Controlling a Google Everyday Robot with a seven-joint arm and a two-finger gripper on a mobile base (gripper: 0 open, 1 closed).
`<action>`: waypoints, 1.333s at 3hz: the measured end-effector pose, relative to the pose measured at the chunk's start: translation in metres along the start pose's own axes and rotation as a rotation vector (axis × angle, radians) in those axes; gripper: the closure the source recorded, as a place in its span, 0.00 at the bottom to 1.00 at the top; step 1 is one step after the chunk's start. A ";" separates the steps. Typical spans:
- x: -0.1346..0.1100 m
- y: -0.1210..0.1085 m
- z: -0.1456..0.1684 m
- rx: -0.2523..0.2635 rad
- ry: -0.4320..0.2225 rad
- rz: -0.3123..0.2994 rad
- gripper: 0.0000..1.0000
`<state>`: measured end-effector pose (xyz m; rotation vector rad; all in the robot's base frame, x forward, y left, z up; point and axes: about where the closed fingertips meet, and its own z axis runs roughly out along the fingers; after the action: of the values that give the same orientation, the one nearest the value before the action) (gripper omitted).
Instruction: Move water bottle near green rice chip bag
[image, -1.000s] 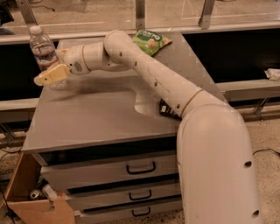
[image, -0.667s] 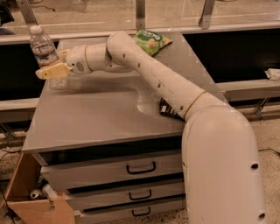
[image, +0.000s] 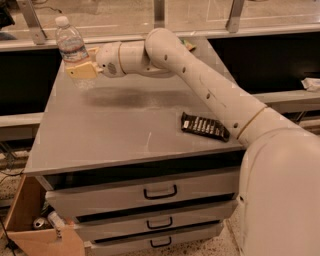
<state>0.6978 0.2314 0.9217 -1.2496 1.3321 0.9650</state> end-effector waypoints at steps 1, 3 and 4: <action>-0.014 -0.028 -0.080 0.100 0.006 -0.055 1.00; -0.028 -0.044 -0.123 0.211 0.049 -0.091 1.00; -0.051 -0.073 -0.201 0.395 0.103 -0.163 1.00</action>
Offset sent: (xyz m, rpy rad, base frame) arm 0.0114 -0.0618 0.0241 -0.0068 -0.0588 -0.0696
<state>0.7358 0.0331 1.0087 -1.0916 1.3954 0.4978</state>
